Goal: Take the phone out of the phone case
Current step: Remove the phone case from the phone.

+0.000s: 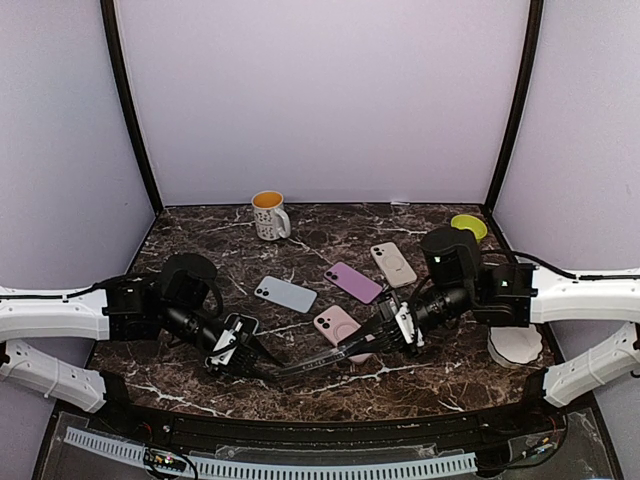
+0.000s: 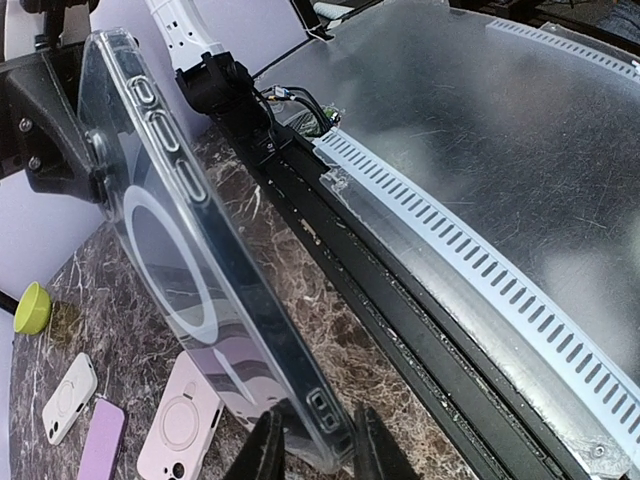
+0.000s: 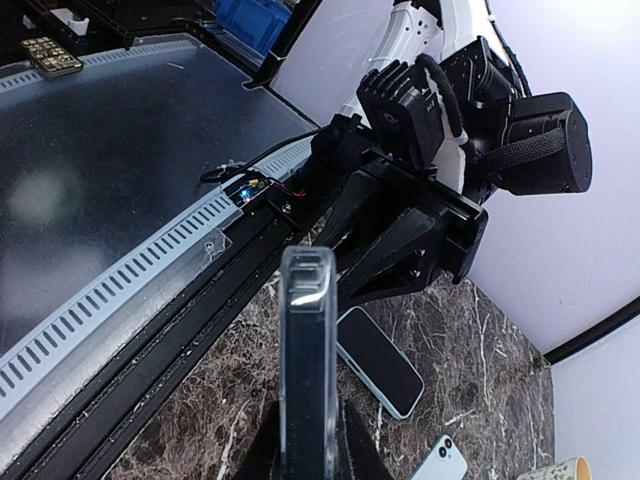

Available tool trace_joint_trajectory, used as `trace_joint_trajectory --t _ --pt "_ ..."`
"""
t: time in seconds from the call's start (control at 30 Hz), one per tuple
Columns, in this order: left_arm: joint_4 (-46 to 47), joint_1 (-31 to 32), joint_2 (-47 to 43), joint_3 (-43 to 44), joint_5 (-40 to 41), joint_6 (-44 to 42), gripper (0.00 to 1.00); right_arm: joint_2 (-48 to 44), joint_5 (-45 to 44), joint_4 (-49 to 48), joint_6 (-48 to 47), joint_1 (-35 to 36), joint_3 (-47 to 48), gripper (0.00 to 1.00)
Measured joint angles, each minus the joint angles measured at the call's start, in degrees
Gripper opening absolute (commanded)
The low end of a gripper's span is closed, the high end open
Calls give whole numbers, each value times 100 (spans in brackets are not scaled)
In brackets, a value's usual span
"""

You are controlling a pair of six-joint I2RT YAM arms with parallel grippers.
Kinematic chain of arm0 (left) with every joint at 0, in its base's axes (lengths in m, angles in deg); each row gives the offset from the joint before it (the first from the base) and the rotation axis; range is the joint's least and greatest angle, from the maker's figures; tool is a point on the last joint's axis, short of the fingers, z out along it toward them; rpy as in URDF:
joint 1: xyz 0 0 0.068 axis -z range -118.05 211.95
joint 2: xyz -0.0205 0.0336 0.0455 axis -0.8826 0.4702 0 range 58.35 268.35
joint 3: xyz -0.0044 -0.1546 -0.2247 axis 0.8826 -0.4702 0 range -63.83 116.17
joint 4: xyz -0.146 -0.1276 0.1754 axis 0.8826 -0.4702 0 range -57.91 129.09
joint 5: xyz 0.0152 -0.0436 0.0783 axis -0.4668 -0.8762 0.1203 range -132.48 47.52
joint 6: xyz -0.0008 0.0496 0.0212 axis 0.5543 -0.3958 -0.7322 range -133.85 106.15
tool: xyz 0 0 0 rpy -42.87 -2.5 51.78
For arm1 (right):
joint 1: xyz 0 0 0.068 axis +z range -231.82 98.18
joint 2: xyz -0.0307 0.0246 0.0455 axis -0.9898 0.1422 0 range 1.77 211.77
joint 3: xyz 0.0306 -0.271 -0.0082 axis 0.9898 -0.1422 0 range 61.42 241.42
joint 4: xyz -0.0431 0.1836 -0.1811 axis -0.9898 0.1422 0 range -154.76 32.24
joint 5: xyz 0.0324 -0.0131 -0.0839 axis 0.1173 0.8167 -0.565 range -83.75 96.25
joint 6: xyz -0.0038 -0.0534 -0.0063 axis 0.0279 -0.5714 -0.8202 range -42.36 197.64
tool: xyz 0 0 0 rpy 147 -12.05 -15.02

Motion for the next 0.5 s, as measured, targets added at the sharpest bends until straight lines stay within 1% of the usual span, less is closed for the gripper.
trace_joint_trajectory --t 0.5 --pt "-201 177 79 0 142 -116 24 11 -391 393 -348 319 142 0"
